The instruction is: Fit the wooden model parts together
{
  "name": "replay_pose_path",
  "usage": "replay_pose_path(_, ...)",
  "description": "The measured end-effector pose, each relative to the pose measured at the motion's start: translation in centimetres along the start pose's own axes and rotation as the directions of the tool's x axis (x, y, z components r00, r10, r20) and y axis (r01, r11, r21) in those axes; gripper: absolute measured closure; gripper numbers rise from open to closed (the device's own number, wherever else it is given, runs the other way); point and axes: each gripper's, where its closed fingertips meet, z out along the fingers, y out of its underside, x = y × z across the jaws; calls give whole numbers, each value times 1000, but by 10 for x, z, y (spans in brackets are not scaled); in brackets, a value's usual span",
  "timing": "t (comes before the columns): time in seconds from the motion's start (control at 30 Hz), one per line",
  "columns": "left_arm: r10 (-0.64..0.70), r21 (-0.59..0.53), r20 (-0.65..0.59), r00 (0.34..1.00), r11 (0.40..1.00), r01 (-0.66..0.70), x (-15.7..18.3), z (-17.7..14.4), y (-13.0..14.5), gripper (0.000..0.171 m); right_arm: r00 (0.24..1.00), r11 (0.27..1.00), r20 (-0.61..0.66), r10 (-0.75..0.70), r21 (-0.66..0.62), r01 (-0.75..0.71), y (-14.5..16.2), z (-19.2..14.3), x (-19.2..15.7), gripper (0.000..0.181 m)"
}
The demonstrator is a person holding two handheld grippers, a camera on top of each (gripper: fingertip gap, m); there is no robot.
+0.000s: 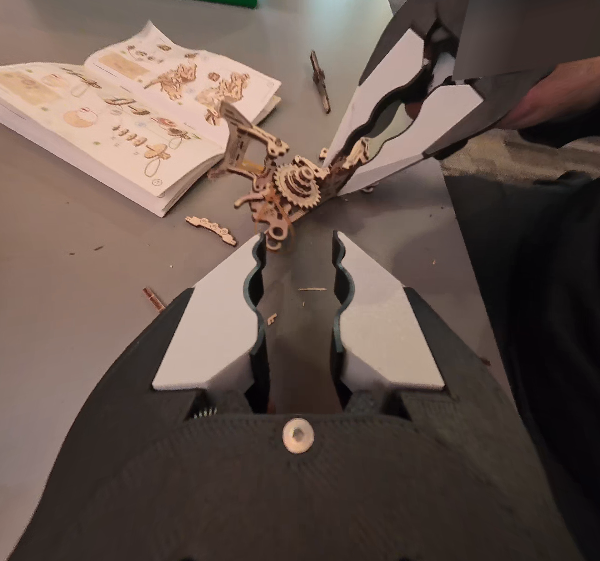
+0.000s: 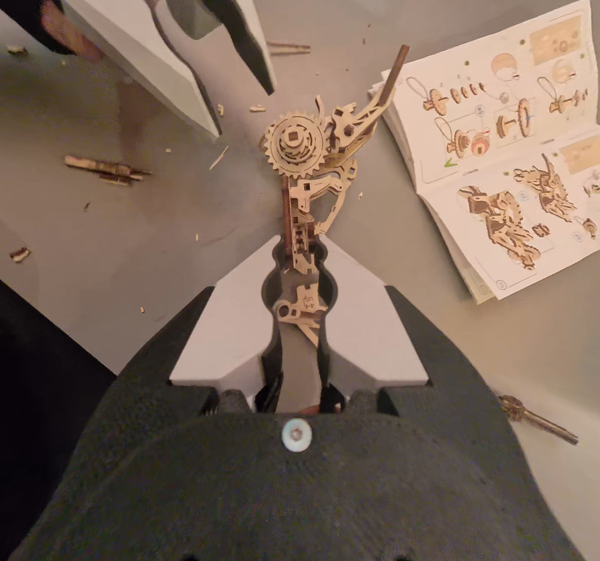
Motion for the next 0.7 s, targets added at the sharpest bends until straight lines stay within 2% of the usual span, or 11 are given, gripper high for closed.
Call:
replay_pose_path(0.1,-59,27,-43,997,998,61,4,-1,-4,139,999,998,6,41,48,-42,-9,-4,4,169)
replay_pose_path(0.17,-126,84,-104,987,987,135,9,-2,-13,140,999,995,-27,38,90,-36,-17,-11,9,168)
replay_pose_path(0.33,-230,229,-191,954,935,271,17,7,-43,129,993,955,-67,96,287,-73,-54,-39,23,168)
replay_pose_path(0.4,-258,344,-228,939,881,326,19,8,-69,128,989,908,-17,149,398,-130,-75,-53,25,168)
replay_pose_path(0.47,-282,483,-261,923,790,378,14,1,-95,133,982,861,36,188,476,-182,-91,-65,27,168)
replay_pose_path(0.53,-268,581,-290,919,713,392,12,-11,-113,144,974,822,96,207,523,-227,-103,-75,25,168)
replay_pose_path(0.63,-197,649,-295,935,677,347,18,-21,-129,152,952,781,190,239,545,-305,-110,-82,21,168)
replay_pose_path(0.7,-180,686,-277,944,651,325,19,-28,-136,151,947,768,208,246,554,-321,-112,-85,20,168)
